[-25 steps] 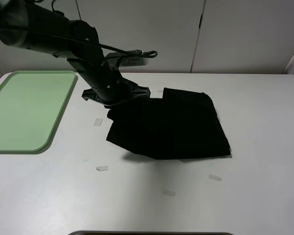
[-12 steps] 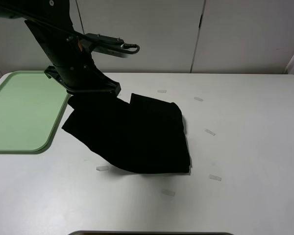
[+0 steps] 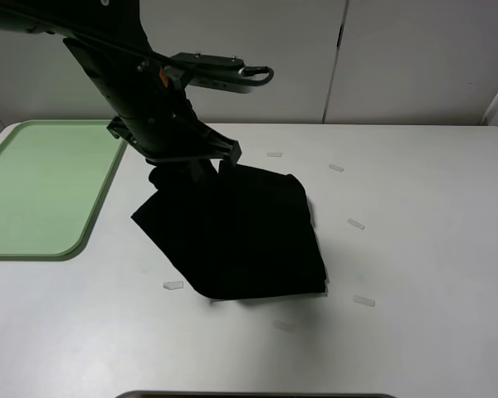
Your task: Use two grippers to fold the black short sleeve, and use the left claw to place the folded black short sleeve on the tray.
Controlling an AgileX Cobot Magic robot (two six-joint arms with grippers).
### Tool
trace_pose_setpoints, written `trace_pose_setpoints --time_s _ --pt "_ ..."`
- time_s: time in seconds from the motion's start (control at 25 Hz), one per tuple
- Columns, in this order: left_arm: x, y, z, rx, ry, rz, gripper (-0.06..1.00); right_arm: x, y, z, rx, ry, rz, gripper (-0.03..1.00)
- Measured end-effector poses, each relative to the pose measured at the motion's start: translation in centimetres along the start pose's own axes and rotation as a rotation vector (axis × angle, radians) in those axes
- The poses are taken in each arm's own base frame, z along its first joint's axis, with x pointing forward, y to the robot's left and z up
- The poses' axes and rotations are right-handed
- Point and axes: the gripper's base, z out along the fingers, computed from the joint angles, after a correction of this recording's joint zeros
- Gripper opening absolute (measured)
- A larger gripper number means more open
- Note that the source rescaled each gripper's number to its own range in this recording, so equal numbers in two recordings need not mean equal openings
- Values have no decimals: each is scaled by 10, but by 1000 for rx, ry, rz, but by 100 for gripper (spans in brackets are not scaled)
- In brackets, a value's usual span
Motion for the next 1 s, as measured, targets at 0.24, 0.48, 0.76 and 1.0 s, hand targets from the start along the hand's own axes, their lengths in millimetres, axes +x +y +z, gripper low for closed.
trace_pose_setpoints --time_s 0.24,0.48,0.76,1.0 --pt "-3 -20 18 30 -41 27 5 0 0 0 0 0 0 100" --pt "-7 -36 48 66 -90 35 5 0 0 0 0 0 0 100" --pt "-11 -55 76 138 -165 -7 25 0 0 0 0 0 0 100" --pt "-13 -68 86 167 -237 10 68 0 0 0 0 0 0 100"
